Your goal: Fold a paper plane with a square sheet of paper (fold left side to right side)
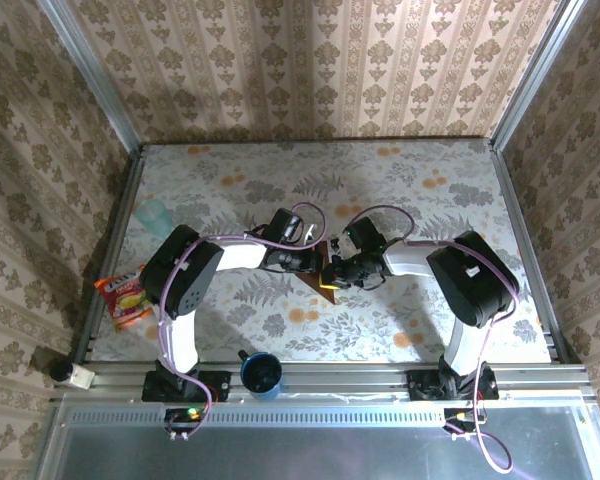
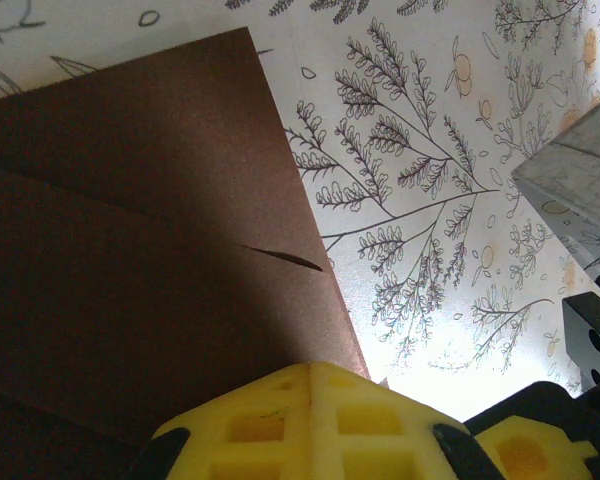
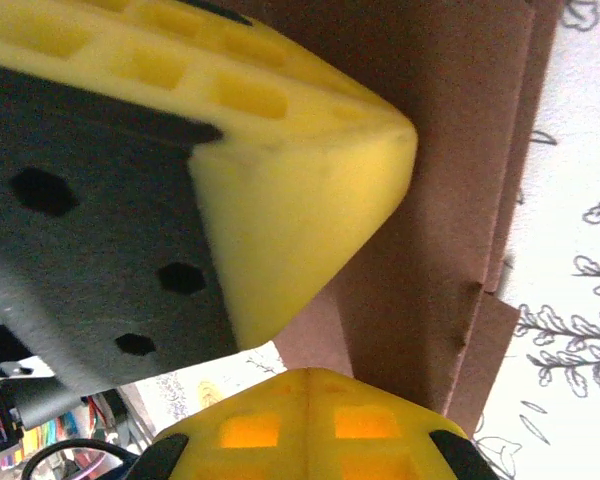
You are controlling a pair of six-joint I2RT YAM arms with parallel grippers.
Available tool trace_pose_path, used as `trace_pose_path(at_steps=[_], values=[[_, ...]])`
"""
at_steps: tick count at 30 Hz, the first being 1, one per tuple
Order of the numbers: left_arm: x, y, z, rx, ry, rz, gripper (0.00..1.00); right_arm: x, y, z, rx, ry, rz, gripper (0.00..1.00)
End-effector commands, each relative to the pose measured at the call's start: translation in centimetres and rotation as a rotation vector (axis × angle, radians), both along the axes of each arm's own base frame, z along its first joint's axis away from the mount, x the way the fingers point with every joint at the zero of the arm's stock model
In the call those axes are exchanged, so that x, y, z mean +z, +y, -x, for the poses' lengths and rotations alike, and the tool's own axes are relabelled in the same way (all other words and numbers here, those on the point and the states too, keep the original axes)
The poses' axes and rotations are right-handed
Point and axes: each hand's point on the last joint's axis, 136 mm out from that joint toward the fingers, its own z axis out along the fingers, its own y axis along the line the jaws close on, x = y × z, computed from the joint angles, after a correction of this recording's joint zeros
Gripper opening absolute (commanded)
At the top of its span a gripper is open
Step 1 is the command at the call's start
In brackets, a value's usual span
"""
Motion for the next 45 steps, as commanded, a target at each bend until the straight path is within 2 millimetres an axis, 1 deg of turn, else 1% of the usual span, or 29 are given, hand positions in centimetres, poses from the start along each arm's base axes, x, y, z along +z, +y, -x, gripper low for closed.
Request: trace_pose_path(at_steps=[1,4,8,12,16,25,34,37,39,40,43,44,45], values=[[-2.0,1.1,0.4,0.031,0.039,-0.068,0.0,-1.0,-0.5,-0.4,0.0,0.006,0.053,0.0],[-2.1,1.1,0.5,0.032,0.04,-0.073,0.0,-1.8,-1.2,0.2,0.005,0.025,0.094,0.0],[-2.4,1.5,0.3,0.045,0.046,-0.085,0.0,-2.4,-2.0,1.9,0.021,0.063,0.132,0.0],[-2.8,2.1,0.1,0.068,0.057,-0.097,0.0,-2.4,-2.6,3.5,0.027,0.089,0.14,0.0],[-3.1,2.5,0.1,0.079,0.062,-0.102,0.0,-2.4,-3.2,4.7,0.024,0.104,0.143,0.0],[-3.1,2.5,0.0,0.079,0.06,-0.1,0.0,-2.2,-4.0,6.3,0.016,0.123,0.141,0.0],[-2.7,2.2,-0.1,0.075,0.054,-0.09,0.0,-2.1,-4.5,7.7,0.019,0.139,0.13,0.0],[-2.1,1.8,-0.3,0.069,0.042,-0.069,0.0,-1.5,-4.3,7.7,0.024,0.13,0.111,0.0],[-1.3,1.3,-0.4,0.064,0.031,-0.042,0.0,-0.6,-3.9,7.3,0.027,0.105,0.084,0.0],[-0.8,1.1,-0.6,0.061,0.023,-0.027,0.02,-0.1,-3.8,7.0,0.025,0.087,0.07,0.0],[1.4,-0.1,-0.9,0.039,-0.009,0.027,0.12,2.0,-3.4,5.8,0.019,0.024,0.022,0.0],[2.3,-0.4,-1.0,0.032,-0.027,0.045,0.15,2.6,-3.5,5.3,0.015,0.002,0.01,0.02],[3.3,-0.6,-1.2,0.029,-0.047,0.063,0.19,3.1,-3.7,4.9,0.008,-0.018,0.006,0.06]])
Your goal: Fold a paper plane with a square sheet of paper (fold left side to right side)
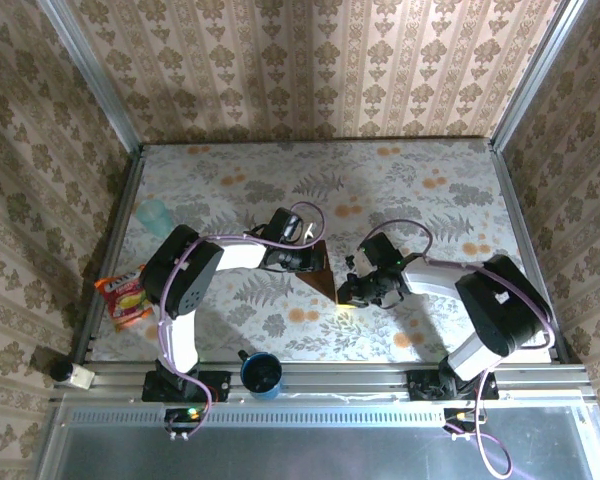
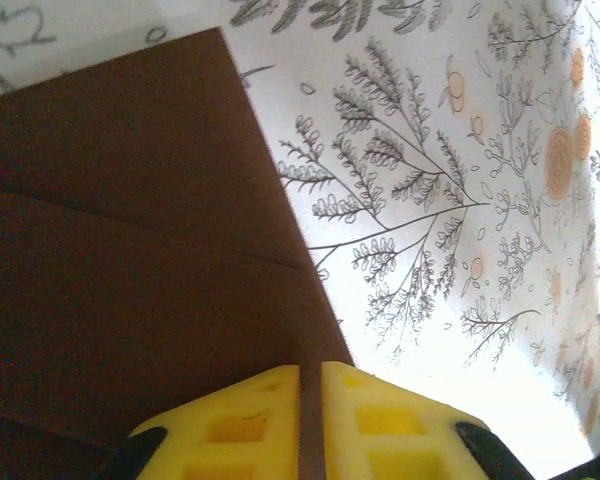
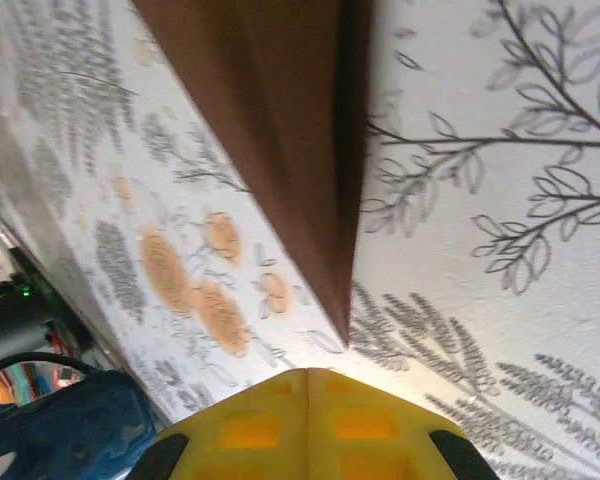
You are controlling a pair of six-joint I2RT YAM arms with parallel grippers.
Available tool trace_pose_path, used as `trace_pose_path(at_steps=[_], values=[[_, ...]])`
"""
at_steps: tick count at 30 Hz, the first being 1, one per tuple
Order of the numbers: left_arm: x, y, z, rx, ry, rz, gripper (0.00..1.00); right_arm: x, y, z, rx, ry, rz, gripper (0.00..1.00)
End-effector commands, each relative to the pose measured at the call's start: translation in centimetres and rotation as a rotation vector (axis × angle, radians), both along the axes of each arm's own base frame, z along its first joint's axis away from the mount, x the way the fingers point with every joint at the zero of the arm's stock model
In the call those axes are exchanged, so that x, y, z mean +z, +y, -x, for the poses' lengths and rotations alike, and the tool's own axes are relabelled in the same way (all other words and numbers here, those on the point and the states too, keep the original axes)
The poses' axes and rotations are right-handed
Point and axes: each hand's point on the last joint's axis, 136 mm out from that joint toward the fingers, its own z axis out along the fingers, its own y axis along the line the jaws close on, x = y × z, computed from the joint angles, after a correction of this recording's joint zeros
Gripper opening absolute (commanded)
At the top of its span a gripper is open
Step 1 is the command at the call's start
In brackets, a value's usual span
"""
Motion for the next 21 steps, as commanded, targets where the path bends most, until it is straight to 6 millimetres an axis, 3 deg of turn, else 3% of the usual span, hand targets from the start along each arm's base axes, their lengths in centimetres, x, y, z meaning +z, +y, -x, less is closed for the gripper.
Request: trace_pose_path(at_steps=[1,8,15,21], values=[[3.7,-0.7,-1.0,-0.002,-0.08,0.058,0.22,2.4,-0.1,-1.0,0.001,-0.054,-0.046,0.09],[9.3,0.8,-1.4,0.022,-0.257,0.087,0.38,3.5,-1.0,-4.2,-0.009,-0.194,-0.056,0.27],[11.4,4.9,-0.4,0.084,-0.41,0.061,0.46,2.9,-0.1,-6.7,0.067,-0.303,-0.061,0.38],[12.3,8.1,0.1,0.166,-0.473,0.082,0.49,1.9,1.1,-8.3,0.085,-0.289,-0.103,0.39]])
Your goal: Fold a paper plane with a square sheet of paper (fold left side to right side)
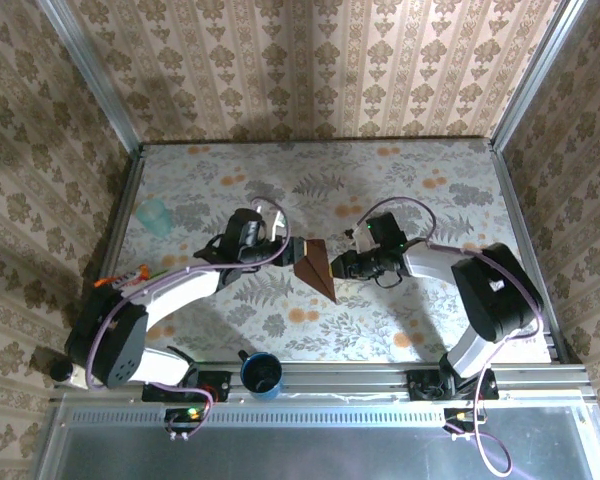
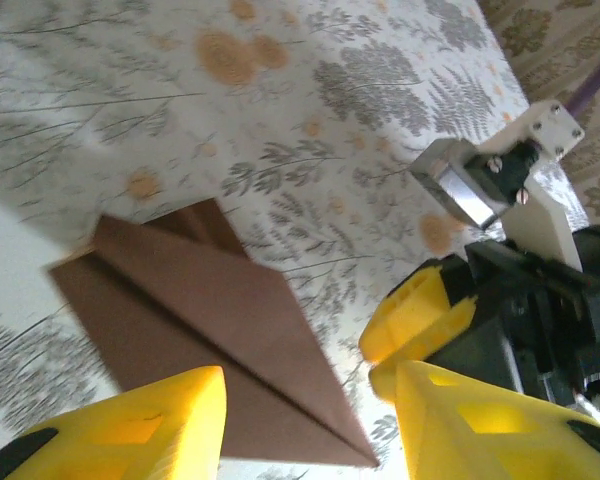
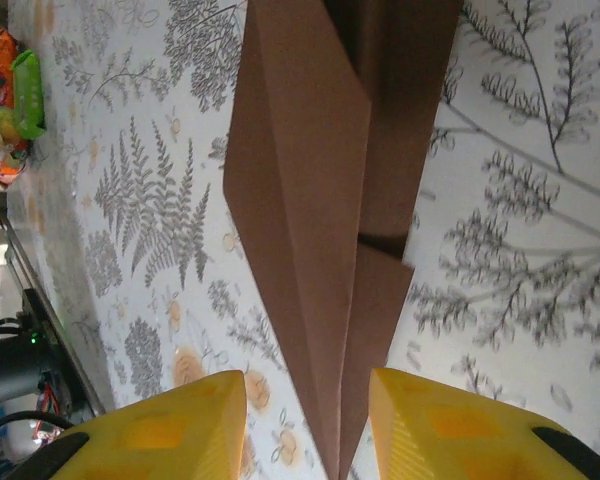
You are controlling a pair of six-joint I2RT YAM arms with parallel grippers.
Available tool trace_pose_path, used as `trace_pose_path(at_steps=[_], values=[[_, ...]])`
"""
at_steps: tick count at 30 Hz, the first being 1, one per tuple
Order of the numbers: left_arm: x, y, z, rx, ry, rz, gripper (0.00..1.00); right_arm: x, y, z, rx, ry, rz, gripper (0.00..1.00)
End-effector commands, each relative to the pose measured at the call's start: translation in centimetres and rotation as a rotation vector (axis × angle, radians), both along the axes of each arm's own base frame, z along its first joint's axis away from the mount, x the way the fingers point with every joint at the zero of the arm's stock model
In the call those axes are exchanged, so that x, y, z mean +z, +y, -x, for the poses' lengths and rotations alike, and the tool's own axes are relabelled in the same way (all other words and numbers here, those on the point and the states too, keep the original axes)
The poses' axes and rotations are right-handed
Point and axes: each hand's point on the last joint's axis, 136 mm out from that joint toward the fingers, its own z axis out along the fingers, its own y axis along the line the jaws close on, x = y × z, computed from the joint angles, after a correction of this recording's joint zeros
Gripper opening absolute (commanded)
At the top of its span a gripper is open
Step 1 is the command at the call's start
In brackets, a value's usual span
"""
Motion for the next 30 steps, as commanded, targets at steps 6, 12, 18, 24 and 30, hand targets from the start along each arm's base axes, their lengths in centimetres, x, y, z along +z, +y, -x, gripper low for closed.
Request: trace_pose_path(at_steps=[6,12,18,24,30], values=[[1.6,3.0,-0.7,0.085,-0.096,0.026,0.51,-0.6,1.8,-1.3,0.054,-0.016,-0.093,0.35],[2.2,3.7,-0.9,0.107,-0.113,0.057,0.51,-1.2,2.2,-0.8,0.066,0.012,-0.112,0.23],[3.4,4.4,-0.9,0.121,-0.144,0.096,0.54,0.8,2.3,-0.7,0.069,-0.047,-0.149,0.06],[6.1,5.5,-0.2,0.136,-0.236,0.157,0.62,4.7,2.1,0.0,0.078,-0.159,-0.214,0.0],[10.1,6.8,1.2,0.142,-0.344,0.292,0.77,9.3,1.8,1.0,0.083,-0.286,-0.288,0.0]])
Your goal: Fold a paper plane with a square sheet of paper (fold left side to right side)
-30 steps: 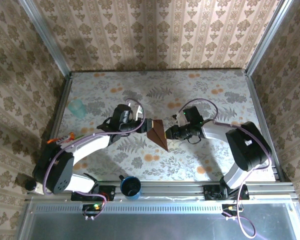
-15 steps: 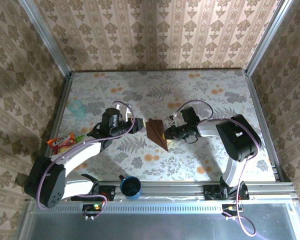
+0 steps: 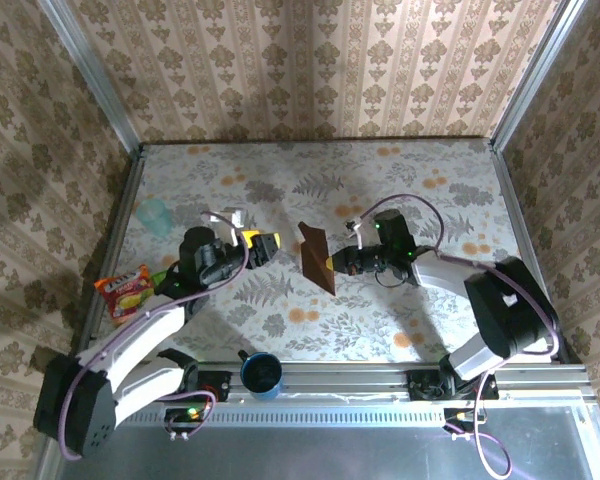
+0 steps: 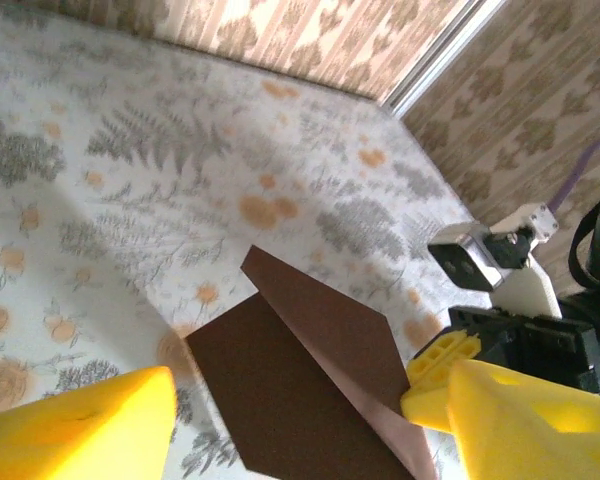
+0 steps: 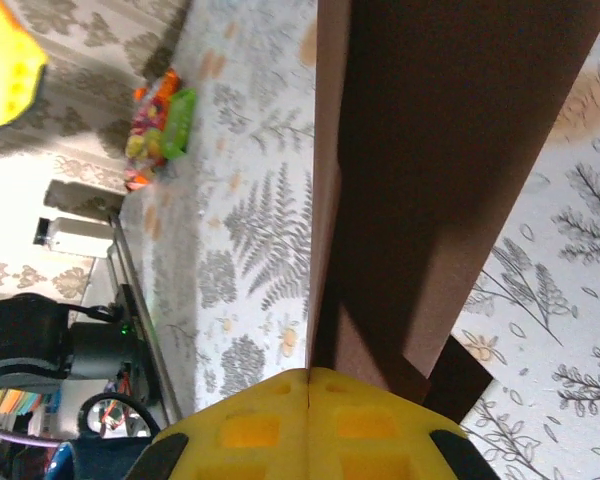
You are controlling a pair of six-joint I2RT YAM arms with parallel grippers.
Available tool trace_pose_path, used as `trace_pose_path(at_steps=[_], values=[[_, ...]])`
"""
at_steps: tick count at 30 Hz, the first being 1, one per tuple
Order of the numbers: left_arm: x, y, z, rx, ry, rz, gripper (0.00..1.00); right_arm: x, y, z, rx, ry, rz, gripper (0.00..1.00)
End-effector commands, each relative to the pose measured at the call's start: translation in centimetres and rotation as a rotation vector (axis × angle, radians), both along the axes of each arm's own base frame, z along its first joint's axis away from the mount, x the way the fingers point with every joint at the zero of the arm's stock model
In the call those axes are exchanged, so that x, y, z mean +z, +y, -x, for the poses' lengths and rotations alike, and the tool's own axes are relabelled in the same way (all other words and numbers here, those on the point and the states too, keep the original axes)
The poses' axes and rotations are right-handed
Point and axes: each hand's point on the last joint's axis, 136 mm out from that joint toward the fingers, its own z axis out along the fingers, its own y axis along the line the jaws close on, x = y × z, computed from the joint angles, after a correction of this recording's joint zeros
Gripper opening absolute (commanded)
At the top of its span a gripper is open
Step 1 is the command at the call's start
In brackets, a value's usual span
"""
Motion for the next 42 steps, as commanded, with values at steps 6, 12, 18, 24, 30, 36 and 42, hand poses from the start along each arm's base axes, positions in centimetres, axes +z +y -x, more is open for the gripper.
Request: trace_pose_path(at_steps=[6,12,18,24,30,36,42], values=[[7.0,1.3,2.2,-0.057,-0.184,0.228,0.85,8.9,0.2,1.9,0.035,-0.222,-0.206,0.0],[9.8,-0.9,3.5,-0.222,-0.211,0.355,0.83,13.3,0.3,3.4,0.056,-0.32,-0.301,0.0],[9.7,-4.5,4.0,-0.375,-0.159,0.373,0.78,15.2,1.2,4.6,0.088,-0.381,-0.33,0.0],[9.7,-6.8,4.3,-0.453,-0.148,0.374,0.74,15.3,2.3,4.9,0.123,-0.376,-0.331,0.0],[9.0,-7.6,3.8,-0.447,-0.124,0.352,0.62,15.0,2.8,4.9,0.134,-0.371,-0.328,0.0],[8.6,-8.2,3.6,-0.46,-0.11,0.338,0.38,14.9,3.0,5.0,0.141,-0.368,-0.328,0.0],[8.6,-8.2,3.3,-0.441,-0.109,0.331,0.19,14.6,2.8,5.0,0.126,-0.361,-0.314,0.05]])
